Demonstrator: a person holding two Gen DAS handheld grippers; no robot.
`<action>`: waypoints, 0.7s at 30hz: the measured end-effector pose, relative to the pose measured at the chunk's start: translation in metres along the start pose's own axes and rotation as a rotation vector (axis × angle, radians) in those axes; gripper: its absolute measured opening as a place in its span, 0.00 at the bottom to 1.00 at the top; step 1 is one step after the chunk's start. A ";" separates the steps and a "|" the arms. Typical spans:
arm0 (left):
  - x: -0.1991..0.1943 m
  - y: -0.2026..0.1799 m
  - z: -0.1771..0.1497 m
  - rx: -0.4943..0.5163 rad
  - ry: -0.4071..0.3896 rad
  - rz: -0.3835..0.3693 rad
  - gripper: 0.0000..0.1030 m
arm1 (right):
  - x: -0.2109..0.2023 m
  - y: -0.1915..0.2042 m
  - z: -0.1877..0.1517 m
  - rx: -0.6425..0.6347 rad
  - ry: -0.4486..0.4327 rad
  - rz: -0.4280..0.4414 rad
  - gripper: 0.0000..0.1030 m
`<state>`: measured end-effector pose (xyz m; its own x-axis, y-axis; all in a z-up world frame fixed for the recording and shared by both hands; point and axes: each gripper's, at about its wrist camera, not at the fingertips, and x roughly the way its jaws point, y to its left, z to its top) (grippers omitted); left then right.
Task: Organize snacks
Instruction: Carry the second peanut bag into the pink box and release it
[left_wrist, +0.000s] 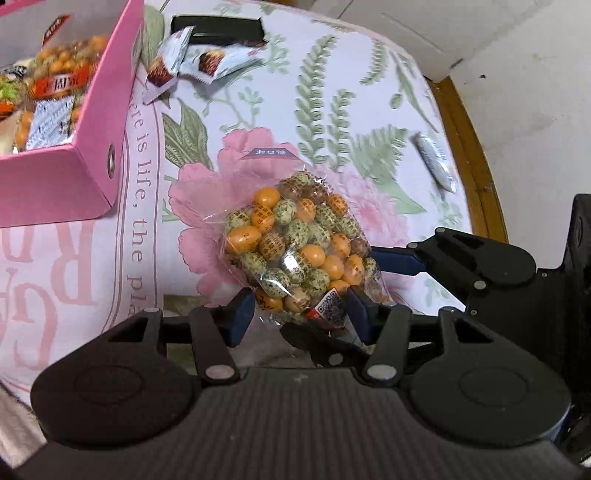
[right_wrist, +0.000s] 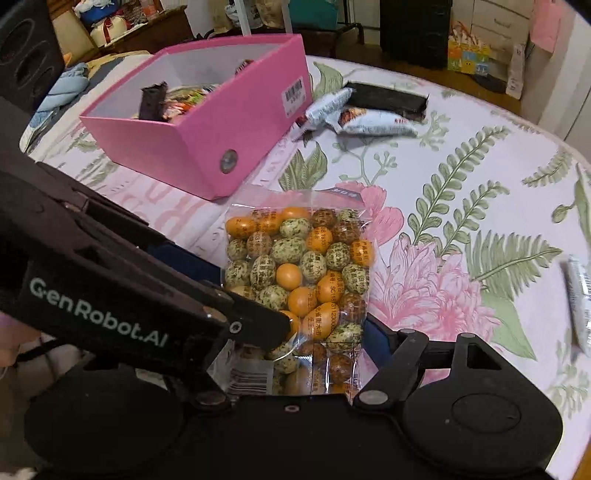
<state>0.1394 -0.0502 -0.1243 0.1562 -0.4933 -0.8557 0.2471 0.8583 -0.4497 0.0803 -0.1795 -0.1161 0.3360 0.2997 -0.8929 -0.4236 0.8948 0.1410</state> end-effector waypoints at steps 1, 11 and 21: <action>-0.006 -0.002 -0.002 0.005 -0.002 -0.006 0.51 | -0.006 0.005 0.000 -0.005 -0.001 -0.013 0.79; -0.058 -0.001 -0.020 0.003 -0.056 -0.047 0.52 | -0.049 0.039 0.008 -0.026 -0.020 -0.029 0.80; -0.122 0.036 -0.014 -0.007 -0.185 -0.010 0.52 | -0.065 0.069 0.050 -0.111 -0.152 0.093 0.79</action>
<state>0.1160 0.0425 -0.0399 0.3274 -0.5190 -0.7896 0.2431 0.8538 -0.4604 0.0710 -0.1212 -0.0270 0.4106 0.4337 -0.8021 -0.5463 0.8213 0.1644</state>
